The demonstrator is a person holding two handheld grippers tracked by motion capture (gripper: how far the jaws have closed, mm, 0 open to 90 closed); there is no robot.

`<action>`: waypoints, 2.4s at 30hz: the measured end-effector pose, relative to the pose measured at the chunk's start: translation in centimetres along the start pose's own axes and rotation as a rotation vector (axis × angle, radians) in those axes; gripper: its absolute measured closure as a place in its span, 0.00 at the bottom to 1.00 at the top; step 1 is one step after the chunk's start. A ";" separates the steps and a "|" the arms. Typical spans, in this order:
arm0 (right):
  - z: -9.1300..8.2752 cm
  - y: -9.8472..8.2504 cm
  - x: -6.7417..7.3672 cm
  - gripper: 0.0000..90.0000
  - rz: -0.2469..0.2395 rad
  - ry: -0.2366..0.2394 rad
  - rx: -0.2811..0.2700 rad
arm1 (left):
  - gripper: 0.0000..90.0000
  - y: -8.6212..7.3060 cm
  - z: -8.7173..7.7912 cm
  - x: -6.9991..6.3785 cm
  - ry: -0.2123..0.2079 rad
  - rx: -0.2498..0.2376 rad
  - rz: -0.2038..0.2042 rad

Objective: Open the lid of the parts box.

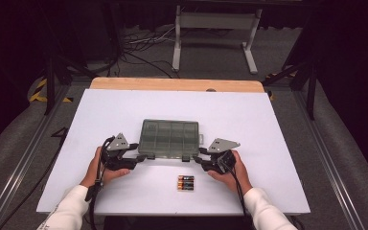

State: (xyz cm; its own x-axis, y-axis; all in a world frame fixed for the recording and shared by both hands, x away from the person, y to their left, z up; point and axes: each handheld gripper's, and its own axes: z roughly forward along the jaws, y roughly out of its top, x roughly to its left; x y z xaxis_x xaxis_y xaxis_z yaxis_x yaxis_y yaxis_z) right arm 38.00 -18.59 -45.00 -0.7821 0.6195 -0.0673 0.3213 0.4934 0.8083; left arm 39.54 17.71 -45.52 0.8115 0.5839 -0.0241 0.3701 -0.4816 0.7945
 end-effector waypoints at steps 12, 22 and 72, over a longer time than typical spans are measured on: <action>0.0 0.0 0.1 0.65 -0.007 -0.005 -0.002 | 0.51 0.2 0.4 -0.4 0.046 0.032 0.011; 0.1 0.0 0.1 0.65 -0.014 -0.011 -0.001 | 0.51 0.3 0.4 -0.5 0.054 0.040 0.011; -1.0 0.3 0.3 0.75 -0.037 -0.078 -0.063 | 0.63 0.7 -1.2 -0.5 0.084 -0.030 0.023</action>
State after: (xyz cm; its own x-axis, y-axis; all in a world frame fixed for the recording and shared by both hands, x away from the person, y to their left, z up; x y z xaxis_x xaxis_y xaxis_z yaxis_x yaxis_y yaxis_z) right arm 37.37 -18.89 -44.19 -0.7478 0.6488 -0.1408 0.2570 0.4784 0.8397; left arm 38.82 17.86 -44.17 0.7786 0.6260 0.0447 0.3366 -0.4766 0.8122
